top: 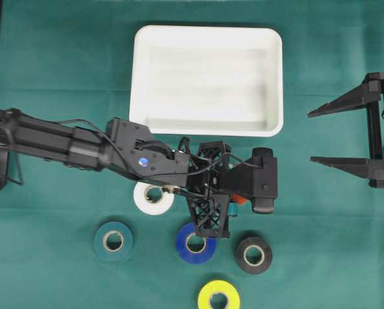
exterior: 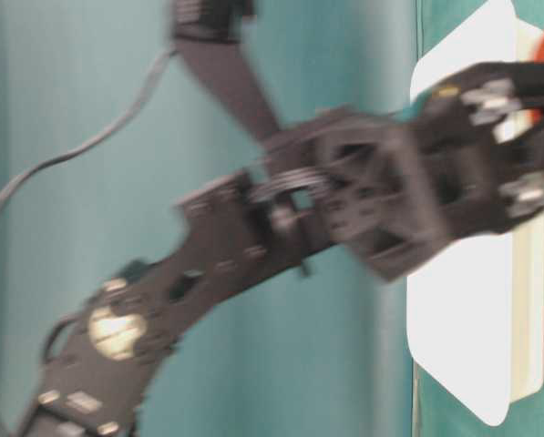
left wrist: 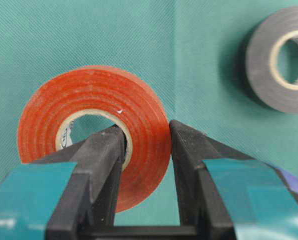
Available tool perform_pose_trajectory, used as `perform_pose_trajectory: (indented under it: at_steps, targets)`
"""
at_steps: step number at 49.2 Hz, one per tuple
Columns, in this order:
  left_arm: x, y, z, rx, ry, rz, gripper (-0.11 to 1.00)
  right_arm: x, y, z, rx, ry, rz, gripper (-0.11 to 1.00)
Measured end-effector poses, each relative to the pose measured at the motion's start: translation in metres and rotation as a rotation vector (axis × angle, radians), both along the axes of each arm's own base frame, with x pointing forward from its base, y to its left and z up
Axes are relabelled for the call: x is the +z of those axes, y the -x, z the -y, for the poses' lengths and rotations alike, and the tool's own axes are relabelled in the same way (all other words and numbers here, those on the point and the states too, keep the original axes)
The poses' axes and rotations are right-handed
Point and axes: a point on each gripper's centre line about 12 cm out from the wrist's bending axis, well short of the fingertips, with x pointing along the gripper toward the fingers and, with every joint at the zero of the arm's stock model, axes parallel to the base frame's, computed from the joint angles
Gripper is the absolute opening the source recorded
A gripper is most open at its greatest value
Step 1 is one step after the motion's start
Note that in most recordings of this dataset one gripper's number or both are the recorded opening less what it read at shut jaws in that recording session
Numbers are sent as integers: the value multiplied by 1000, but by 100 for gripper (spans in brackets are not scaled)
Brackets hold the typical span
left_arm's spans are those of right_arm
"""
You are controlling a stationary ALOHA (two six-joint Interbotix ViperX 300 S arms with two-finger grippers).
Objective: Pick up the tape from a random location and place it into the white case.
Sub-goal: 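Close the left gripper on the red tape roll's edge, then lift the red tape roll and carry it over the white tray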
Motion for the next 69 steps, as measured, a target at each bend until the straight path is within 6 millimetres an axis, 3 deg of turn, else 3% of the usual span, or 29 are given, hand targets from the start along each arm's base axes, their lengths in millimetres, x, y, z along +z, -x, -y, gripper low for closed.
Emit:
perform_pose_trajectory:
  at_steps: [19,39,51,69]
  targets:
    - [82,19,-2,-9,5,103,24,-2,0,0,0,0,-12,92]
    - [130,21,3,-45,-13,138,24,-2,0,0,0,-1,-15,92]
    - [154,26,6,-69,-21,179,24,-2,0,0,0,0,-14,92]
    - [158,28,5,-70,-23,187,24,-3,-1,0,0,0,-18,92]
